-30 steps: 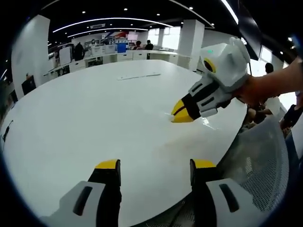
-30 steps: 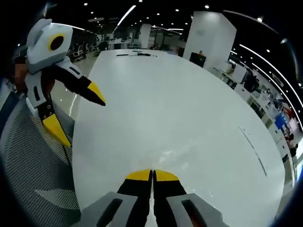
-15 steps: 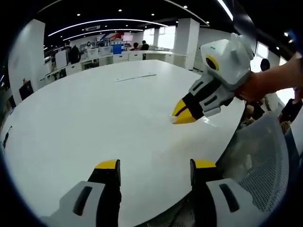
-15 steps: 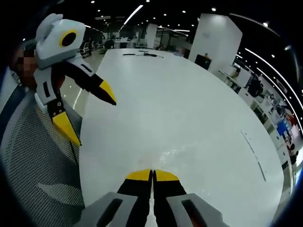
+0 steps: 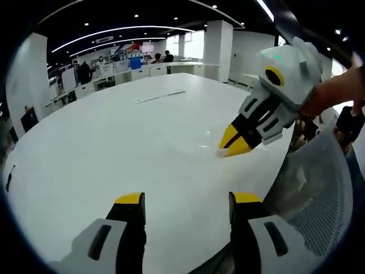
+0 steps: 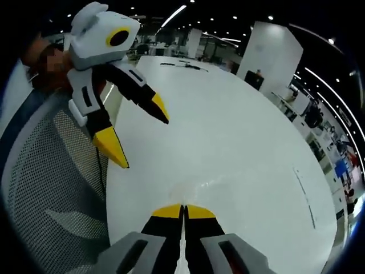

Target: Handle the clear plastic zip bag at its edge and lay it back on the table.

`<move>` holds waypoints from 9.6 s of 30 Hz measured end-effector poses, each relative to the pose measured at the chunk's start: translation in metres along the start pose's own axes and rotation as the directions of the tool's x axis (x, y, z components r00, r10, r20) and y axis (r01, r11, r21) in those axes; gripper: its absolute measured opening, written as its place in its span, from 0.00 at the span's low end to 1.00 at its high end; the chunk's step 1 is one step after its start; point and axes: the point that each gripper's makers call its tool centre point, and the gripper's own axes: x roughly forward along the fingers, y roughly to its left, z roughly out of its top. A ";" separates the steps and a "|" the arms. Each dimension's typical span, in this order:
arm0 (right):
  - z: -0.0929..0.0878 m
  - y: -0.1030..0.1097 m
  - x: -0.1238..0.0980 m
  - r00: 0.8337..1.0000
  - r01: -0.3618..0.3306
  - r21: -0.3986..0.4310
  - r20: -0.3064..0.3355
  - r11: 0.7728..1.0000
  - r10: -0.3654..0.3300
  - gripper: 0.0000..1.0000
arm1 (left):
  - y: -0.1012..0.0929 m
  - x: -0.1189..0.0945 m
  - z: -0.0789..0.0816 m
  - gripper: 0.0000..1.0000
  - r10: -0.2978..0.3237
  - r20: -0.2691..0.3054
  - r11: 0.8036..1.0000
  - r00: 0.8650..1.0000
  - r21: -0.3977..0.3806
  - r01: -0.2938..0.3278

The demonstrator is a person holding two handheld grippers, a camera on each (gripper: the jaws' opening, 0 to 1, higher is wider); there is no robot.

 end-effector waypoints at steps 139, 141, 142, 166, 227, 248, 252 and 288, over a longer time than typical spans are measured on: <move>-0.059 -0.030 -0.023 0.985 0.067 0.069 -0.161 0.995 -0.055 0.00 | -0.015 0.024 0.006 0.00 -0.105 -0.095 0.788 0.990 0.599 0.141; -0.061 -0.033 -0.022 0.985 0.074 0.084 -0.165 0.994 -0.059 0.00 | -0.017 0.022 0.008 0.00 -0.108 -0.090 0.791 0.990 0.596 0.140; -0.062 -0.034 -0.021 0.984 0.077 0.091 -0.165 0.993 -0.061 0.00 | -0.018 0.022 0.009 0.00 -0.109 -0.088 0.791 0.990 0.595 0.140; -0.065 -0.046 -0.024 0.983 0.134 0.179 -0.148 0.975 -0.108 0.29 | -0.026 0.025 0.013 0.00 -0.074 -0.105 0.797 0.992 0.592 0.122; -0.002 -0.001 -0.017 0.999 -0.022 -0.060 -0.037 0.998 0.020 0.00 | -0.040 0.028 0.020 0.00 -0.080 -0.108 0.767 0.991 0.628 0.130; -0.005 0.008 -0.013 0.998 -0.042 -0.077 -0.045 0.996 0.039 0.00 | -0.032 0.026 0.015 0.01 -0.064 -0.119 0.780 0.991 0.614 0.124; -0.004 0.008 -0.014 0.998 -0.039 -0.074 -0.043 0.996 0.036 0.00 | -0.032 0.027 0.013 0.00 -0.068 -0.122 0.775 0.990 0.618 0.129; -0.001 0.009 -0.022 1.000 -0.009 -0.016 0.017 1.000 0.009 0.20 | -0.049 0.028 0.013 0.00 -0.095 -0.137 0.764 0.986 0.625 0.160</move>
